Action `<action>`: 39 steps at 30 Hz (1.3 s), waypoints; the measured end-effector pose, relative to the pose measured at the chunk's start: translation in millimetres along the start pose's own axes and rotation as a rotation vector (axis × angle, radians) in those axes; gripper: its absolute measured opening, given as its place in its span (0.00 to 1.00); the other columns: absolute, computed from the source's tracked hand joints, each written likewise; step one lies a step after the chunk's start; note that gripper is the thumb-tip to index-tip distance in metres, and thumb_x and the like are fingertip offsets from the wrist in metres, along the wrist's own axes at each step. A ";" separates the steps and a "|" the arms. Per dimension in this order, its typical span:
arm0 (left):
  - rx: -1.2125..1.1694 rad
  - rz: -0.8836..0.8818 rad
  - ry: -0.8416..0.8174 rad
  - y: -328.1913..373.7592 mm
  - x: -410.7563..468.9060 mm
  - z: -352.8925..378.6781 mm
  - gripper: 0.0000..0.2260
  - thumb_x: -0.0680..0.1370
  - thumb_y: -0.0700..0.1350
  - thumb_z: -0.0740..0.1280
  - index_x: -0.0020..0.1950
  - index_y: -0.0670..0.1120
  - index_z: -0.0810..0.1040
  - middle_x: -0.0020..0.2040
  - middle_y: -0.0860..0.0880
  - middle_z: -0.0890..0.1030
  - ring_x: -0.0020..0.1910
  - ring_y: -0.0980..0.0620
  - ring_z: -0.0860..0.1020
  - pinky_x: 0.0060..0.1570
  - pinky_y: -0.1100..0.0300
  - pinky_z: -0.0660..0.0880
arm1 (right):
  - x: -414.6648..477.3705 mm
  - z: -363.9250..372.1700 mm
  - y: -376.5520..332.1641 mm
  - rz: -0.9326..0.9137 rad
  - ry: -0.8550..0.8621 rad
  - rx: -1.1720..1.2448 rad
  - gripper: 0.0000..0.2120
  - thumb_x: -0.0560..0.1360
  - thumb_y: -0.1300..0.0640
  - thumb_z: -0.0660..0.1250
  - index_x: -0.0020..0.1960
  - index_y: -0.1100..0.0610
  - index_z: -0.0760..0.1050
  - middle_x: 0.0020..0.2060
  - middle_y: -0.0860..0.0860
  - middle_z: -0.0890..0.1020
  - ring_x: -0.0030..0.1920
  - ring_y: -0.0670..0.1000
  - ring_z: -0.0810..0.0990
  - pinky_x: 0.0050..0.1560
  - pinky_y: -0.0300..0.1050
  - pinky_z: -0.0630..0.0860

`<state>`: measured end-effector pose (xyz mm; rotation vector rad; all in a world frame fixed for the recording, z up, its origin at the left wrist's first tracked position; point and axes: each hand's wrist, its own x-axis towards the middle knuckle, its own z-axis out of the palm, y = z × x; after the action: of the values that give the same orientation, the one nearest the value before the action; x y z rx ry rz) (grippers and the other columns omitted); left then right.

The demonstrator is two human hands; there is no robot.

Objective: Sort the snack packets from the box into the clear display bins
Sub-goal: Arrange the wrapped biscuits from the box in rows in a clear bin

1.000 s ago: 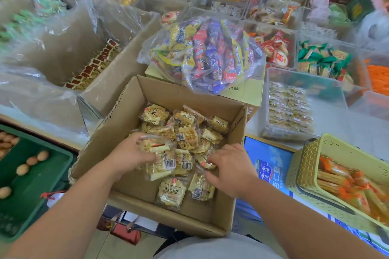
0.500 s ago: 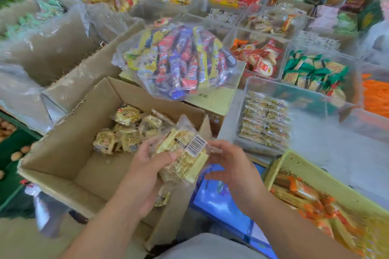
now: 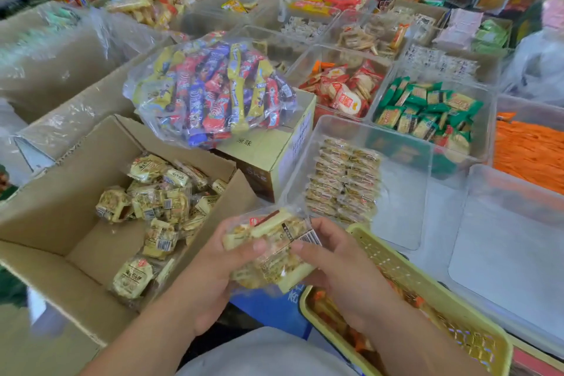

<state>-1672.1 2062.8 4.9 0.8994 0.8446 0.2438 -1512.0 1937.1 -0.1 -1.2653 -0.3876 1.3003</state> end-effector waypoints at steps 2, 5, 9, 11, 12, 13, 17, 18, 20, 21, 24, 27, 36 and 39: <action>-0.023 -0.024 0.017 -0.8 2.8 7.6 0.44 0.53 0.58 0.88 0.66 0.51 0.78 0.60 0.42 0.85 0.53 0.39 0.86 0.49 0.37 0.83 | 0.9 -10.8 0.0 0.044 -0.036 0.174 0.13 0.74 0.62 0.70 0.58 0.53 0.81 0.58 0.59 0.84 0.56 0.62 0.84 0.52 0.59 0.82; -0.052 -0.070 0.087 -7.1 16.7 15.5 0.35 0.67 0.57 0.82 0.70 0.49 0.76 0.62 0.41 0.84 0.59 0.37 0.84 0.57 0.33 0.79 | 3.0 -30.6 -0.3 0.033 -0.061 0.373 0.21 0.73 0.63 0.66 0.66 0.58 0.75 0.61 0.63 0.81 0.61 0.66 0.81 0.59 0.65 0.79; -0.112 -0.168 0.182 -12.5 40.6 27.6 0.24 0.73 0.44 0.74 0.69 0.45 0.77 0.58 0.39 0.86 0.53 0.37 0.86 0.43 0.40 0.85 | -3.3 -56.1 -2.2 -0.370 0.194 -0.136 0.14 0.74 0.66 0.69 0.55 0.50 0.76 0.59 0.48 0.83 0.57 0.46 0.83 0.51 0.38 0.79; -0.118 -0.195 0.191 -11.5 48.7 33.9 0.23 0.71 0.44 0.75 0.66 0.44 0.79 0.56 0.39 0.86 0.50 0.37 0.86 0.40 0.40 0.85 | -3.4 -69.2 -3.8 -0.644 0.304 -0.619 0.22 0.72 0.71 0.71 0.51 0.43 0.76 0.64 0.44 0.77 0.64 0.45 0.77 0.55 0.33 0.74; -0.129 -0.205 0.179 -10.5 52.2 37.5 0.23 0.71 0.44 0.75 0.65 0.44 0.80 0.55 0.38 0.86 0.49 0.37 0.87 0.38 0.42 0.84 | -2.1 -74.8 -2.9 -0.741 0.304 -0.747 0.24 0.70 0.72 0.71 0.51 0.43 0.76 0.66 0.45 0.74 0.67 0.47 0.75 0.57 0.32 0.73; -0.134 -0.215 0.162 -9.2 55.6 41.1 0.23 0.70 0.44 0.76 0.64 0.44 0.80 0.55 0.38 0.86 0.48 0.37 0.87 0.37 0.44 0.84 | -0.7 -78.9 -2.6 -0.800 0.285 -0.813 0.24 0.69 0.72 0.71 0.51 0.44 0.76 0.67 0.46 0.73 0.69 0.49 0.73 0.58 0.31 0.71; -0.107 -0.217 0.086 -6.1 67.7 57.1 0.24 0.69 0.48 0.75 0.64 0.44 0.80 0.56 0.38 0.86 0.46 0.39 0.87 0.36 0.48 0.83 | 7.0 -88.5 -5.5 -0.831 0.263 -0.901 0.24 0.68 0.73 0.74 0.51 0.47 0.75 0.65 0.49 0.74 0.70 0.50 0.72 0.63 0.33 0.70; -0.099 -0.207 0.076 -5.6 70.3 59.6 0.23 0.69 0.48 0.75 0.63 0.44 0.81 0.56 0.38 0.86 0.45 0.39 0.87 0.36 0.49 0.83 | 8.6 -90.6 -6.1 -0.840 0.262 -0.903 0.23 0.68 0.73 0.75 0.51 0.48 0.75 0.65 0.49 0.74 0.71 0.51 0.72 0.64 0.37 0.71; -0.073 -0.191 0.054 -4.7 75.0 63.6 0.21 0.70 0.49 0.75 0.61 0.45 0.83 0.56 0.38 0.86 0.45 0.39 0.87 0.36 0.49 0.83 | 11.3 -96.4 -5.6 -0.865 0.254 -0.913 0.22 0.68 0.71 0.77 0.52 0.49 0.75 0.64 0.48 0.76 0.71 0.52 0.72 0.67 0.45 0.72; -0.061 -0.188 0.050 -4.2 76.8 65.3 0.20 0.70 0.49 0.75 0.61 0.45 0.83 0.57 0.38 0.86 0.46 0.39 0.87 0.37 0.49 0.83 | 12.4 -100.3 -5.5 -0.872 0.255 -0.921 0.22 0.68 0.70 0.77 0.52 0.49 0.75 0.64 0.46 0.77 0.71 0.52 0.73 0.68 0.46 0.72; -0.032 -0.187 0.089 -4.8 85.9 67.7 0.24 0.70 0.45 0.76 0.66 0.46 0.79 0.57 0.39 0.86 0.51 0.37 0.86 0.39 0.48 0.84 | 13.0 -120.8 -10.0 -0.798 0.344 -0.949 0.21 0.70 0.68 0.74 0.55 0.47 0.74 0.61 0.40 0.79 0.65 0.43 0.76 0.65 0.36 0.71; -0.032 -0.181 0.115 -7.2 94.9 68.6 0.24 0.71 0.43 0.74 0.67 0.47 0.77 0.57 0.39 0.86 0.53 0.37 0.86 0.41 0.45 0.85 | 18.0 -161.1 -20.8 -0.532 0.495 -1.084 0.19 0.72 0.67 0.73 0.54 0.47 0.76 0.52 0.43 0.81 0.54 0.46 0.77 0.51 0.38 0.72; -0.061 -0.165 0.108 -14.8 105.2 69.2 0.24 0.71 0.43 0.73 0.68 0.47 0.77 0.57 0.40 0.86 0.54 0.38 0.86 0.41 0.44 0.85 | 52.5 -207.3 -43.3 0.089 0.186 -1.768 0.13 0.77 0.63 0.64 0.52 0.45 0.70 0.40 0.48 0.75 0.38 0.50 0.74 0.33 0.45 0.68; -0.060 -0.157 0.122 -15.1 104.4 66.6 0.24 0.71 0.43 0.74 0.67 0.47 0.78 0.57 0.41 0.86 0.54 0.38 0.86 0.45 0.40 0.84 | 65.8 -197.6 -40.6 0.174 0.036 -1.965 0.15 0.73 0.69 0.61 0.51 0.50 0.67 0.38 0.50 0.73 0.34 0.51 0.71 0.30 0.45 0.64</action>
<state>-1556.2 2068.0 -41.2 0.7633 1.0112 0.1880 -1310.8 1910.3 -61.8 -2.8795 -1.7869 0.7239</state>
